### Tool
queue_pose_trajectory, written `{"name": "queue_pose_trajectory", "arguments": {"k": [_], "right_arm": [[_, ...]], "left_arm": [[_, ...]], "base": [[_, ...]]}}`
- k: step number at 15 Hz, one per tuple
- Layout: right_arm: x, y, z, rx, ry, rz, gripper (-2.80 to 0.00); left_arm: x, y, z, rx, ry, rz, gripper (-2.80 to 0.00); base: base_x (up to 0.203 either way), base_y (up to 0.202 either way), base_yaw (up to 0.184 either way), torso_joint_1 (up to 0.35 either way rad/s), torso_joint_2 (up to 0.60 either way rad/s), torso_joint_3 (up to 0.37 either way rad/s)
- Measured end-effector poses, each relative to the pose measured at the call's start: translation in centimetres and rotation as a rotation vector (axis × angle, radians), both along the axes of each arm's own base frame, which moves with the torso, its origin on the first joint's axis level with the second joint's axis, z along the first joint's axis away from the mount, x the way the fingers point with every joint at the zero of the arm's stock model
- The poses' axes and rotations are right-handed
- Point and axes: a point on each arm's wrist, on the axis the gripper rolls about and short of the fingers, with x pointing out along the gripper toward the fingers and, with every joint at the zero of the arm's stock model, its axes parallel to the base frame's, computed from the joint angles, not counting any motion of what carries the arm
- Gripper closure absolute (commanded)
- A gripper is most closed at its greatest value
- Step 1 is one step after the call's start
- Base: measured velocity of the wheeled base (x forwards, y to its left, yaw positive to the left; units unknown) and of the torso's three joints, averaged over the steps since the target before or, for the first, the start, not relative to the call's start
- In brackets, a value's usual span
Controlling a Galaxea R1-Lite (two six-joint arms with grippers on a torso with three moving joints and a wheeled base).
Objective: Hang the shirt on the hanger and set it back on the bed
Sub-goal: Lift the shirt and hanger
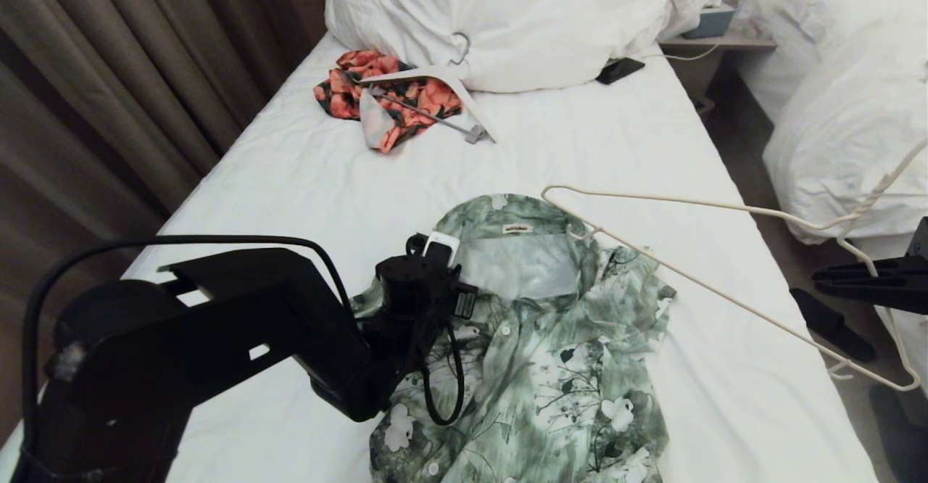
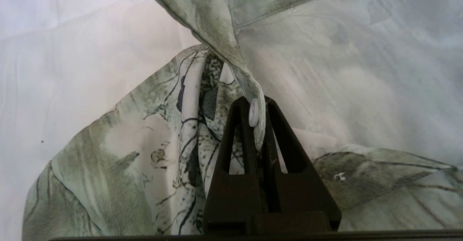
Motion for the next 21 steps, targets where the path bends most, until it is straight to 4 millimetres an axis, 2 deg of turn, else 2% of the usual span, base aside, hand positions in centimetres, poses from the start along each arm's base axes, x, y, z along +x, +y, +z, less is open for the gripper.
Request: {"name": "queue_pose_trajectory", "arguments": {"k": [7,11,14,21], "right_arm": [[0.0,0.0,0.0,0.000,0.000,0.000,0.00],[0.2,0.1,-0.1,0.002,0.008,0.006,0.00],[1.1,0.4,-0.5,0.016,0.042,0.025,0.00],[4.2,1.0,-0.5,0.062,0.155,0.050,0.00]], "left_arm": [[-1.5,-0.2,1.0,0.014,-0.105,-0.019,0.00],[-2.2,0.1,1.9,0.011,-0.104,-0.016,0.00],[-3.3,0.4,4.0,-0.030,-0.046,-0.023,0.00],[-6.6,0.6,10.4,-0.205,0.218,-0.113,0.00]], "base": [[0.000,0.000,0.000,0.000,0.00,0.000],[0.000,0.000,0.000,0.000,0.00,0.000],[0.000,0.000,0.000,0.000,0.00,0.000],[0.000,0.000,0.000,0.000,0.00,0.000]]}}
